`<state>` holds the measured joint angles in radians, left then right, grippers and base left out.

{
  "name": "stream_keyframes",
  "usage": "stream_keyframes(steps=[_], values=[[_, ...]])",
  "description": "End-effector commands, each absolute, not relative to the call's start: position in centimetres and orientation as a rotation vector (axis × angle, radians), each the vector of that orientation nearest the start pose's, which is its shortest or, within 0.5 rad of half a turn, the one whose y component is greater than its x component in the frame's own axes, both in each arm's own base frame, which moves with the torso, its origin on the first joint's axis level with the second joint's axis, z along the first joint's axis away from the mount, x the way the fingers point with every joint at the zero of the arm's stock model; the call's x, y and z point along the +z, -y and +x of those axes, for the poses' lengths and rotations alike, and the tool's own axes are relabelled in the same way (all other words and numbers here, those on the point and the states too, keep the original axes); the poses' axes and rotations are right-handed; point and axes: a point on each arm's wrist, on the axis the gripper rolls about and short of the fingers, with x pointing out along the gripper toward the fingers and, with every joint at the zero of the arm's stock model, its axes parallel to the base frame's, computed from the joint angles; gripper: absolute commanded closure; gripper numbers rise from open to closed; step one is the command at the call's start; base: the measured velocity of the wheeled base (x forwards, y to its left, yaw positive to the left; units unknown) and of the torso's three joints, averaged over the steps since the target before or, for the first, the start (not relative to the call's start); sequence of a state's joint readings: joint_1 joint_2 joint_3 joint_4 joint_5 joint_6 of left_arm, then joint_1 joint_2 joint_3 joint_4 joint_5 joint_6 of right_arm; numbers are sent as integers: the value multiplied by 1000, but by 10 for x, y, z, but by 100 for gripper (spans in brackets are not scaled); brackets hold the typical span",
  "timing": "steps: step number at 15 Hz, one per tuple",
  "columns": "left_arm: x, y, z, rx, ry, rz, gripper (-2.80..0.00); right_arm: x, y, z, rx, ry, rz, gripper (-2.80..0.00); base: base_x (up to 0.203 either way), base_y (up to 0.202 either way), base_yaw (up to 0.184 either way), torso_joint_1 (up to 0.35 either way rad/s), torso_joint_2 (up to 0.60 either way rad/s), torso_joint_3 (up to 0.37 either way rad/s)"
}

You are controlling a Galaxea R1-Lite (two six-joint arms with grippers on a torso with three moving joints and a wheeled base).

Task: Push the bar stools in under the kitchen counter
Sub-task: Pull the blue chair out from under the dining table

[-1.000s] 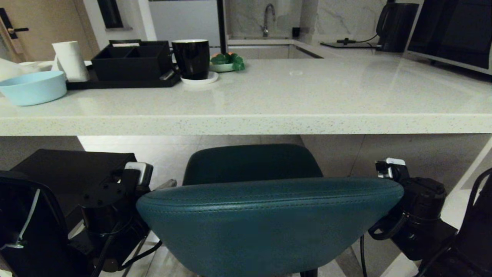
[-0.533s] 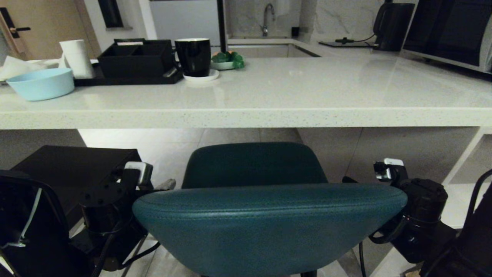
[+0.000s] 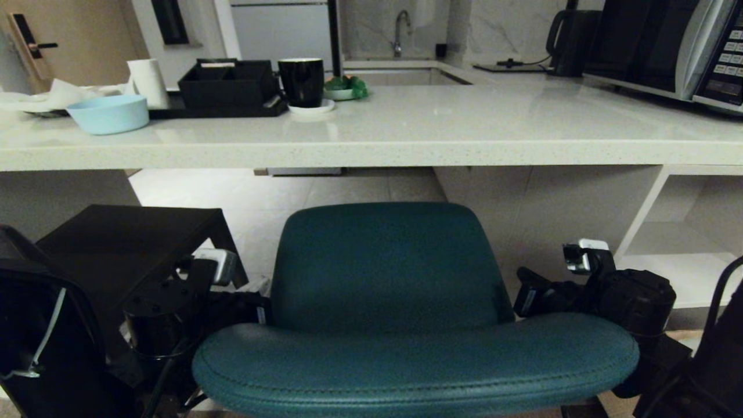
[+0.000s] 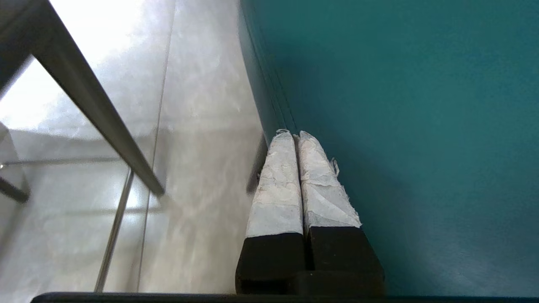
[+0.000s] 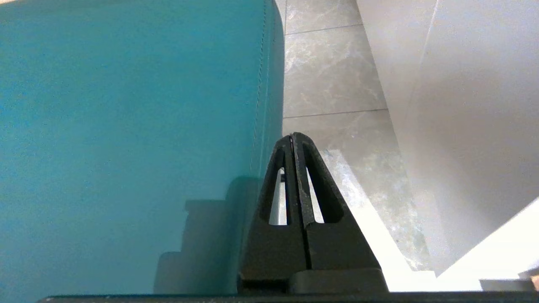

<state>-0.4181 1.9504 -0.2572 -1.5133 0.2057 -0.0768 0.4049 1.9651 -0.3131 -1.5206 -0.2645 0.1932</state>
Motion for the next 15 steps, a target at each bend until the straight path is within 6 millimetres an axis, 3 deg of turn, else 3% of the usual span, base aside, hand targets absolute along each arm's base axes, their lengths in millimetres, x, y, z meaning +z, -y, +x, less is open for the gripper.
stream_keyframes(steps=[1,4,11,15], values=[[77,103,246,-199,-171,-27,0,79,-105,261,122,-143,150,0,0,0,0,0,0,0],[77,105,251,-199,-160,-30,0,72,-106,267,115,-156,143,0,0,0,0,0,0,0],[90,111,289,-174,-49,-57,0,119,-97,241,134,-24,107,0,0,0,0,0,0,0],[79,108,300,-153,-67,-38,0,126,-94,236,136,-16,98,0,0,0,0,0,0,0]])
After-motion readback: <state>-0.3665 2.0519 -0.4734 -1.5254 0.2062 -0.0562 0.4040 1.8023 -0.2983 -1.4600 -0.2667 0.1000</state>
